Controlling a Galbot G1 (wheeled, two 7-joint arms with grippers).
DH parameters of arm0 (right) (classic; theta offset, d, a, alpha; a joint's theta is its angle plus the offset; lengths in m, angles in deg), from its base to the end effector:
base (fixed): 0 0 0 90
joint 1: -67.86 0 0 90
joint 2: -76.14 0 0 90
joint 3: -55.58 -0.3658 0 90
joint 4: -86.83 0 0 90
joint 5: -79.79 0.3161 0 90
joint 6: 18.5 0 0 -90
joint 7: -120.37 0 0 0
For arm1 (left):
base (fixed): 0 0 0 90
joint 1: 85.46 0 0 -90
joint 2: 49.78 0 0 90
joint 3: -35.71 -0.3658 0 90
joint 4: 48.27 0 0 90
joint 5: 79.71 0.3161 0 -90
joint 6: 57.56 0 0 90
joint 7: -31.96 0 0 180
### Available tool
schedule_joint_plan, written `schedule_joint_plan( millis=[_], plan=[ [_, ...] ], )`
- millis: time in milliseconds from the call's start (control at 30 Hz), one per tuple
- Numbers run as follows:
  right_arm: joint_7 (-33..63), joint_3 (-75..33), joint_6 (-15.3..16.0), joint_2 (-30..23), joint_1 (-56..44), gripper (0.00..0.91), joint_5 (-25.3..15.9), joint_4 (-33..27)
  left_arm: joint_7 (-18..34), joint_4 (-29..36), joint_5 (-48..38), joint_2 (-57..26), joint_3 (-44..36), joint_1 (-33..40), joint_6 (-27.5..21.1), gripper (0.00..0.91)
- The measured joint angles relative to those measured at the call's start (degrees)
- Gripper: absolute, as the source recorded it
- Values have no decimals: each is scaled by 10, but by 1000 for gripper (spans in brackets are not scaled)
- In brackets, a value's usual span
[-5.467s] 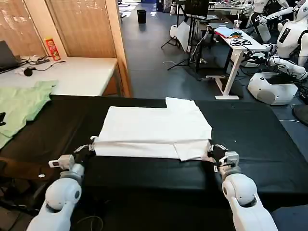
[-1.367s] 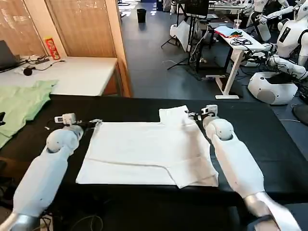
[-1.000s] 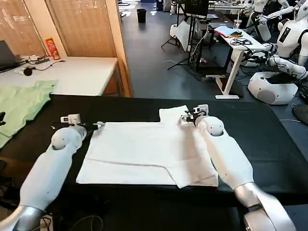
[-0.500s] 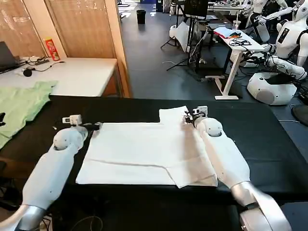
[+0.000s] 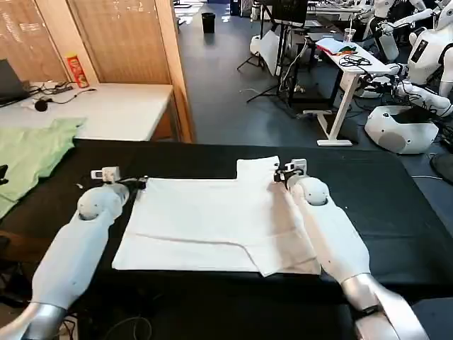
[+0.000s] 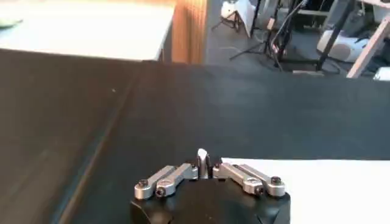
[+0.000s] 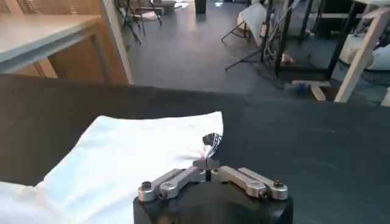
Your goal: Fold and organize the clothes.
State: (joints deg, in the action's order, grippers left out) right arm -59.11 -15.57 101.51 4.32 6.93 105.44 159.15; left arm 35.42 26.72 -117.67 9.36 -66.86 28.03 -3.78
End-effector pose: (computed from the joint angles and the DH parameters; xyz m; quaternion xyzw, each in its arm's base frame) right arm 0.4770 -0.0516 -0.2715 0.0959 -0.9731 0.0137 0.2090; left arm 0.4401 0.1726 -0.2649 -0.0083 -0.9604 0.0241 0.2774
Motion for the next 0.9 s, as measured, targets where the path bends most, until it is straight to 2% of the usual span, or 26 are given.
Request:
schedule_joint_plan(
  millis=[233,500,767,900],
  plan=[
    [3,-21,24,57,-84,29,29,143,0,94,-22,-39,25,-56,-4,176],
    [20,-50,79,118,-191,29,47,276,4,232,-32,-77,76,-169,-12,176],
    [42,-72,122,144,-277,29,59,370,14,326,-23,-79,136,-267,-22,176],
    [49,-78,122,150,-314,29,59,401,14,364,-18,-71,169,-320,-23,176]
  ],
)
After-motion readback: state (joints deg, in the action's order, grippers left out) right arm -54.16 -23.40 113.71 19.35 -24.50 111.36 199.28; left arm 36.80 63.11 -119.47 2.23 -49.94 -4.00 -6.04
